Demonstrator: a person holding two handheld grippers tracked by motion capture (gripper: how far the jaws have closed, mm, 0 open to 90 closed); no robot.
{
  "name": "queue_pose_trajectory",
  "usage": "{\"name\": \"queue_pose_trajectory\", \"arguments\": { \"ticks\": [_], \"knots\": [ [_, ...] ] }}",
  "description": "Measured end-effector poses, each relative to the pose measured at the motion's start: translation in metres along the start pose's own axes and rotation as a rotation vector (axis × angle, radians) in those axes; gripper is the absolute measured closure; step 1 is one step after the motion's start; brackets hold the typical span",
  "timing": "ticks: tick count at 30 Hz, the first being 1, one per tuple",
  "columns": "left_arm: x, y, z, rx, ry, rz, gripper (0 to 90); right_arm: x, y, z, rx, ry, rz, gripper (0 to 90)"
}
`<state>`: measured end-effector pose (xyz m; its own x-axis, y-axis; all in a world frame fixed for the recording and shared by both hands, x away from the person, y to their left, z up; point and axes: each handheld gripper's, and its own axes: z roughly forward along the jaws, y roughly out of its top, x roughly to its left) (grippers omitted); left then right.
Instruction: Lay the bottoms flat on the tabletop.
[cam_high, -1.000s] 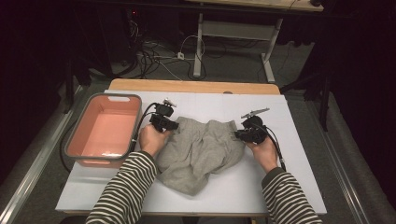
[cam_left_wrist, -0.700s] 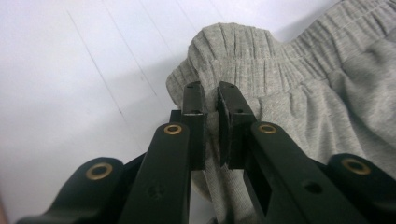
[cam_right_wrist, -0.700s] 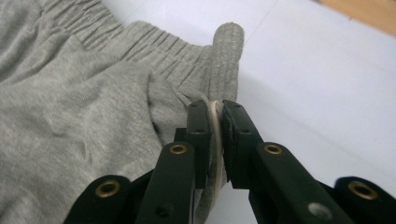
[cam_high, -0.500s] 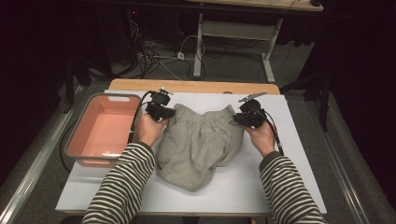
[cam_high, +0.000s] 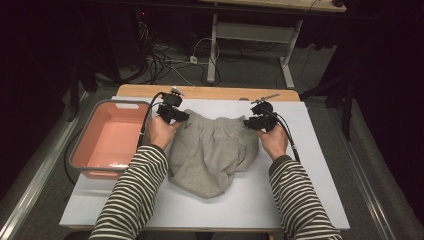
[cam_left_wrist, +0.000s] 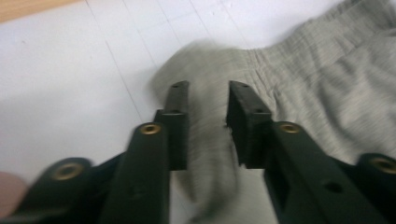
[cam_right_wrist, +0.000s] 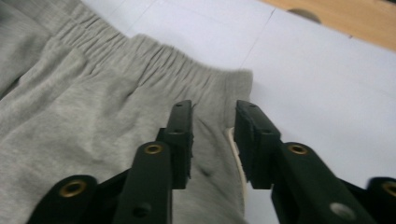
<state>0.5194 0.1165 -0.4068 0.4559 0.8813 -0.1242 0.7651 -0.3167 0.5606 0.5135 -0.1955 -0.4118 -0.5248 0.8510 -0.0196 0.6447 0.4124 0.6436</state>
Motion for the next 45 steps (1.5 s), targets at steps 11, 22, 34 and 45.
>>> {"name": "queue_pose_trajectory", "arguments": {
  "ticks": [11, 22, 34, 45],
  "knots": [
    [-0.027, -0.035, -0.017, -0.009, -0.067, 0.095, 48.0, 0.021, -0.048, -0.038, -0.061, 0.08, -0.035, 53.1],
    [-0.056, -0.104, -0.036, -0.03, -0.191, 0.175, 47.9, 0.047, -0.112, -0.061, -0.079, 0.119, -0.059, 57.5],
    [-0.064, -0.16, -0.055, -0.083, -0.213, 0.201, 46.6, 0.058, -0.136, -0.069, -0.064, 0.176, -0.06, 61.2],
    [-0.08, -0.173, -0.05, -0.074, -0.284, 0.218, 45.2, 0.075, -0.131, -0.052, -0.012, 0.192, -0.08, 58.8]
  ]
}}
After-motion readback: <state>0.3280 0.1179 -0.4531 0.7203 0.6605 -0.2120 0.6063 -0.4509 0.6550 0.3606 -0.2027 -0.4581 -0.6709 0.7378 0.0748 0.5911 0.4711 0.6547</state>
